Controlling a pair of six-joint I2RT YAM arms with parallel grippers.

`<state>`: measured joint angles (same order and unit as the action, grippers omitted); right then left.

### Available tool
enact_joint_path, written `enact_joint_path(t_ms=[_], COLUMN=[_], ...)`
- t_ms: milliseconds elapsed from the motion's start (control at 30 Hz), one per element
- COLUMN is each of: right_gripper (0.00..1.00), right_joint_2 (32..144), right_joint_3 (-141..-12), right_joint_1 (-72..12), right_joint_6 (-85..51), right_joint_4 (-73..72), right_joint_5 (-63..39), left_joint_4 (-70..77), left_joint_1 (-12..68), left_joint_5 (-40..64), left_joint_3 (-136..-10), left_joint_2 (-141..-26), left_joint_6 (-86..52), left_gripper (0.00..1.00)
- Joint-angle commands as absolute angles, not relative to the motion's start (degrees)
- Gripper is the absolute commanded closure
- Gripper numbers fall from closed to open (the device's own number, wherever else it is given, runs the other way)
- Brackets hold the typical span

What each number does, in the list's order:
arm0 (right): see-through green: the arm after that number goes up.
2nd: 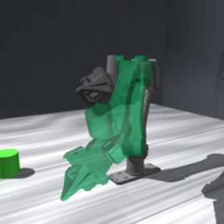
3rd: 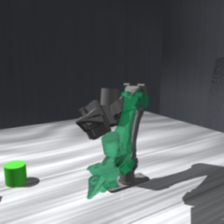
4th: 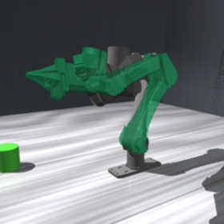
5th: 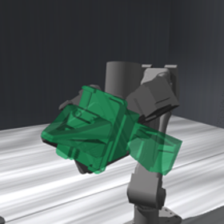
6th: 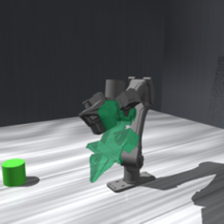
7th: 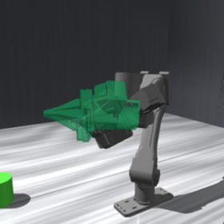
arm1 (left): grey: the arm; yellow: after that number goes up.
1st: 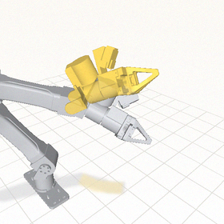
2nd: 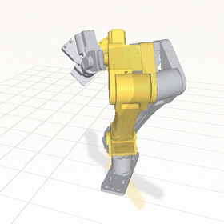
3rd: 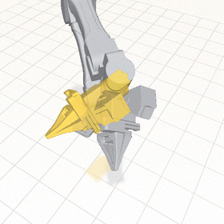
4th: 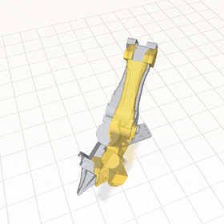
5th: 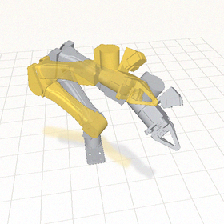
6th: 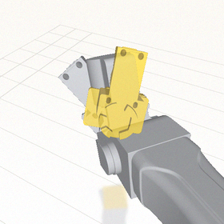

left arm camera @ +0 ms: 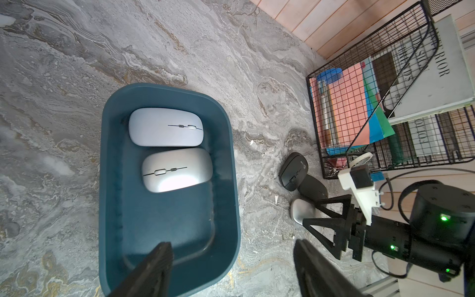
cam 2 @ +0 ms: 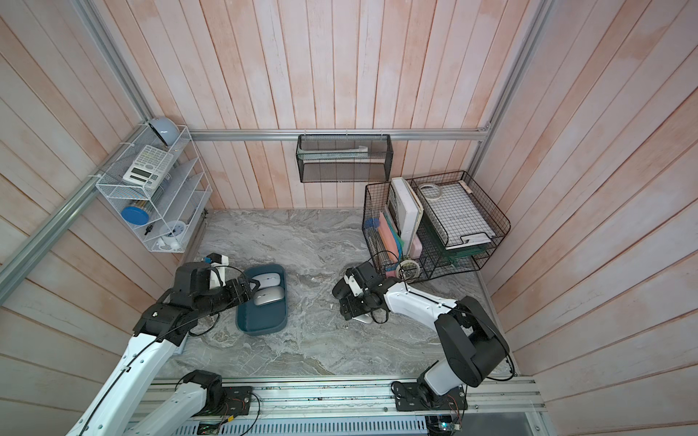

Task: Put the mouse in the storage box
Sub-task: Pick up the mouse from the center of the board.

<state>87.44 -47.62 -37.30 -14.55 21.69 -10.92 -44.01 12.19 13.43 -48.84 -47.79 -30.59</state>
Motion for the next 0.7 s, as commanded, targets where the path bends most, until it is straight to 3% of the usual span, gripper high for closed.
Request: enact_joint_path(t_ms=[0, 533, 667], right_gripper=[0.11, 0.12, 0.16], right_joint_2=[87.9, 85.0, 87.1], right_joint_3=[-45.5, -43.7, -45.2], right_joint_1=[-37.9, -46.3, -48.0], right_joint_6=[-14.3, -16.8, -17.5], right_joint_4=[24.9, 29.5, 30.9], right_joint_5=[-12.0, 0.0, 3.7], left_joint_4=[-44.1, -44.1, -44.2], left_joint_1=[12.4, 12.3, 12.3], left_joint_5=[12.9, 12.8, 12.8], left_joint_3=[-48.0, -48.1, -48.0], left_joint_2=[-47.5, -47.4, -47.4], left_joint_6=[-29.6, -29.6, -29.6], left_gripper=[0.2, 0.2, 0.2])
